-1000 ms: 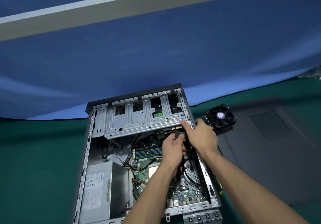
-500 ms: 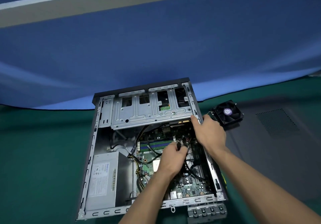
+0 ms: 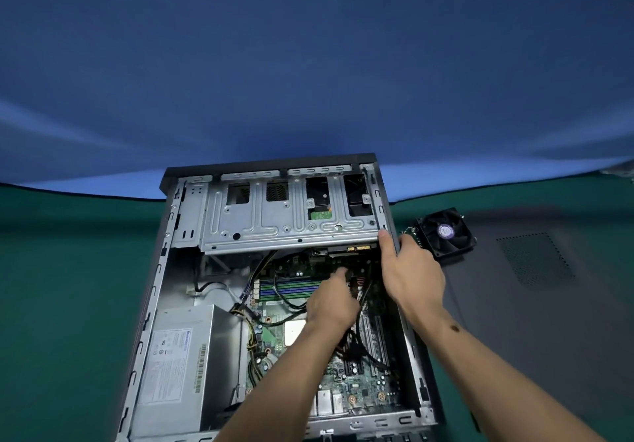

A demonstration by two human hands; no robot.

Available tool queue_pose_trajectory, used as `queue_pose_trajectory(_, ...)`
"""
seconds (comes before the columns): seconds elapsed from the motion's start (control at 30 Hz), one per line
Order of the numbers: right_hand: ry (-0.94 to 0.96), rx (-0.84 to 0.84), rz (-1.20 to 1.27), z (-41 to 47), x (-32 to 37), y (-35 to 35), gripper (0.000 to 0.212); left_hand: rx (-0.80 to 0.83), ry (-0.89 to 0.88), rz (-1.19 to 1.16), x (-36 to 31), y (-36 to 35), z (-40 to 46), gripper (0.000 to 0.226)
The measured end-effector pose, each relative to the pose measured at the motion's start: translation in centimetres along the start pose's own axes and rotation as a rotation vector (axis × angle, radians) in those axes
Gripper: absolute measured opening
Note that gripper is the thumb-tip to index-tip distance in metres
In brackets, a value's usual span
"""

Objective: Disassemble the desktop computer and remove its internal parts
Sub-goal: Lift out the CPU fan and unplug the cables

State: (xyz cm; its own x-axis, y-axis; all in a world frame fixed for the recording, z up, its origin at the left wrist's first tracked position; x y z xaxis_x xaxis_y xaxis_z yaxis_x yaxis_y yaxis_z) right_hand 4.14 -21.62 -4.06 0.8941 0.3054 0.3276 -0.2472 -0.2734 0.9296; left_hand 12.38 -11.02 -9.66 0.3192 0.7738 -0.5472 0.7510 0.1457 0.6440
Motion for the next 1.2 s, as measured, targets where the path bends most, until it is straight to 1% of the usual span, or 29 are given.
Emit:
queue_pose_trajectory(0.07, -0.006, 0.006, -0.015, 0.1, 0.0, -0.1, 0.063, -0.003, -0.119, 0.087, -0.6, 0.1, 0.5, 0.056)
queue_pose_trajectory(0.13, -0.012, 0.006, -0.034, 0.3, 0.0, -0.1, 0.063, 0.014, -0.207, 0.152, -0.9, 0.4, 1.0, 0.05)
queue_pose_trajectory(0.2, -0.008, 0.0, -0.051, 0.2, 0.1, -0.1, 0.062, 0.025, -0.273, 0.201, -1.0, 0.7, 1.6, 0.039)
queue_pose_trajectory(0.3, 0.0, -0.004, -0.079, 0.1, 0.2, -0.1, 0.061, 0.008, -0.323, 0.209, -0.7, 0.8, 2.2, 0.027)
queue_pose_trajectory(0.53, 0.011, 0.0, -0.145, 0.0, 0.4, 0.1, 0.06, -0.093, -0.395, 0.16, -0.3, 0.2, 2.3, 0.039)
queue_pose_trajectory(0.67, 0.004, -0.007, -0.149, 0.0, 0.5, 0.2, 0.055, -0.109, -0.359, 0.115, -0.1, 0.3, 2.4, 0.035)
queue_pose_trajectory(0.83, 0.018, 0.008, -0.167, 0.1, 0.6, 0.1, 0.057, -0.117, -0.332, 0.074, 0.0, 0.5, 2.0, 0.025)
queue_pose_trajectory(0.93, 0.059, 0.036, -0.193, 0.3, 0.8, 0.2, 0.055, -0.174, -0.359, -0.057, -0.9, 1.4, 1.2, 0.02)
queue_pose_trajectory(1.0, 0.087, 0.057, -0.204, 0.5, 1.0, 0.2, 0.054, -0.196, -0.383, -0.096, -1.9, 2.1, 0.5, 0.02)
queue_pose_trajectory(1.03, 0.093, 0.065, -0.207, 0.6, 1.0, 0.2, 0.054, -0.192, -0.363, -0.109, -2.2, 2.4, 0.3, 0.021)
queue_pose_trajectory(1.1, 0.106, 0.08, -0.2, 0.6, 1.1, 0.2, 0.055, -0.208, -0.268, -0.184, -2.0, 3.1, -0.2, 0.022)
queue_pose_trajectory(1.2, 0.109, 0.117, -0.165, 0.4, 1.0, 0.2, 0.056, -0.287, -0.124, -0.43, -1.0, 4.3, -1.5, 0.023)
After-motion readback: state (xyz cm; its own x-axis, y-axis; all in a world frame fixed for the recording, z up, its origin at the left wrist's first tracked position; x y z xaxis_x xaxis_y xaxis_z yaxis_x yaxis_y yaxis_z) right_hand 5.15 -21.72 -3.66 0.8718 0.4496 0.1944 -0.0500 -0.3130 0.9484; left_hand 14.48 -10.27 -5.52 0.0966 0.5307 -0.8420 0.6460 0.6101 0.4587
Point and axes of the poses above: each hand's wrist, its own z-axis towards the middle knuckle, its own y-axis out of the back of the hand, x = y × z, the point moved 5 cm from there along z, towards the middle knuckle, and after that the axes turned 8 degrees about -z, right-handed, at the moved point
